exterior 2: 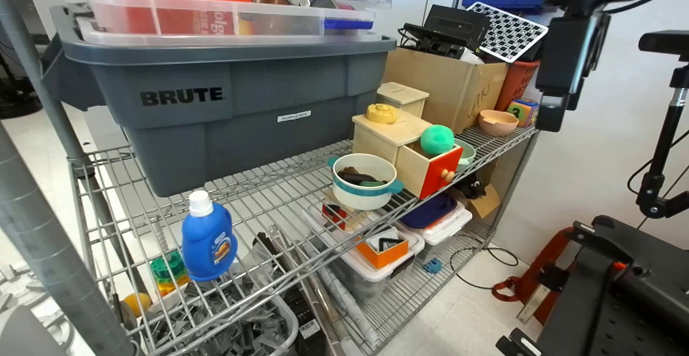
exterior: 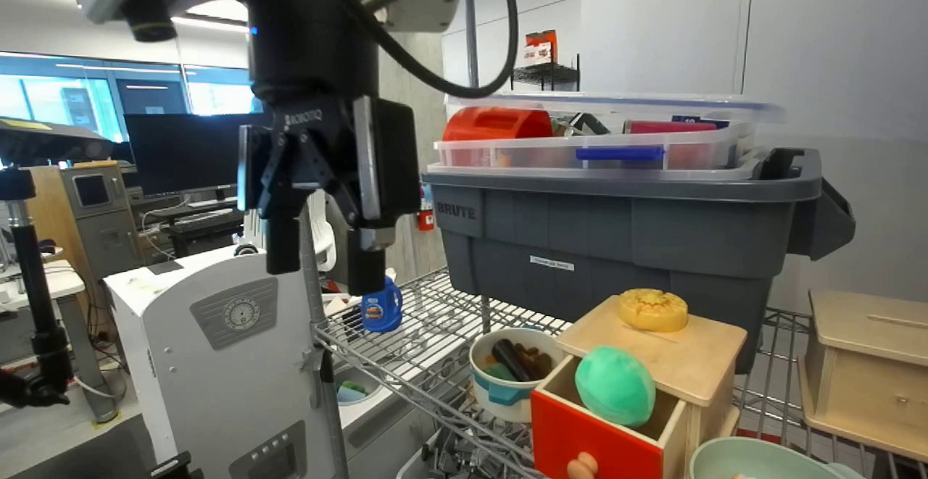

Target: Pick up the pee plus toy and put it in the drawer

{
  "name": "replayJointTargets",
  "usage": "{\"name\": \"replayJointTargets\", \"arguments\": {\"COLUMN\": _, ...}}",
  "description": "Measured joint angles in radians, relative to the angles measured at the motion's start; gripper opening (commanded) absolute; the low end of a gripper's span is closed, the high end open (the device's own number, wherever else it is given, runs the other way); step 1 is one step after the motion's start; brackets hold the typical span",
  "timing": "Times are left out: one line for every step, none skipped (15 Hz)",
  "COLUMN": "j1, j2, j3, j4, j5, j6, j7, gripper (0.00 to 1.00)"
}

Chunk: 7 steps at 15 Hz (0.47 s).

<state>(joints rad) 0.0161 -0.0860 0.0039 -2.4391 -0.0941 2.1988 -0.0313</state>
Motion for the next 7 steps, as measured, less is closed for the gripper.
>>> {"name": "replayJointTargets", "arguments": {"j1": 0.000, "j2": -0.038, "j3": 0.000, "j4": -0.030, "j5": 0.000, "j6": 0.000, "j7": 0.000, "gripper": 1.00}}
{"name": "replayJointTargets", "arguments": {"j1": 0.000, "j2": -0.061, "j3": 0.000, "j4": -0.045, "j5": 0.000, "j6": -0.001, "j7": 0.000, "gripper": 1.00}}
{"name": "replayJointTargets", "arguments": {"j1": 0.000, "j2": -0.065, "j3": 0.000, "j4": -0.048, "j5": 0.000, "j6": -0.001, "j7": 0.000, "gripper": 1.00}}
{"name": "replayJointTargets", "arguments": {"j1": 0.000, "j2": -0.060, "j3": 0.000, "j4": -0.046, "j5": 0.000, "j6": -0.001, "j7": 0.000, "gripper": 1.00}}
{"name": "replayJointTargets", "arguments": {"j1": 0.000, "j2": -0.052, "j3": 0.000, "j4": -0.043, "j5": 0.000, "j6": -0.001, "j7": 0.000, "gripper": 1.00}}
{"name": "replayJointTargets", "arguments": {"j1": 0.000, "j2": -0.047, "j3": 0.000, "j4": -0.042, "j5": 0.000, "j6": -0.001, "j7": 0.000, "gripper": 1.00}}
{"name": "replayJointTargets", "arguments": {"j1": 0.000, "j2": -0.043, "j3": 0.000, "j4": -0.042, "j5": 0.000, "j6": -0.001, "j7": 0.000, "gripper": 1.00}}
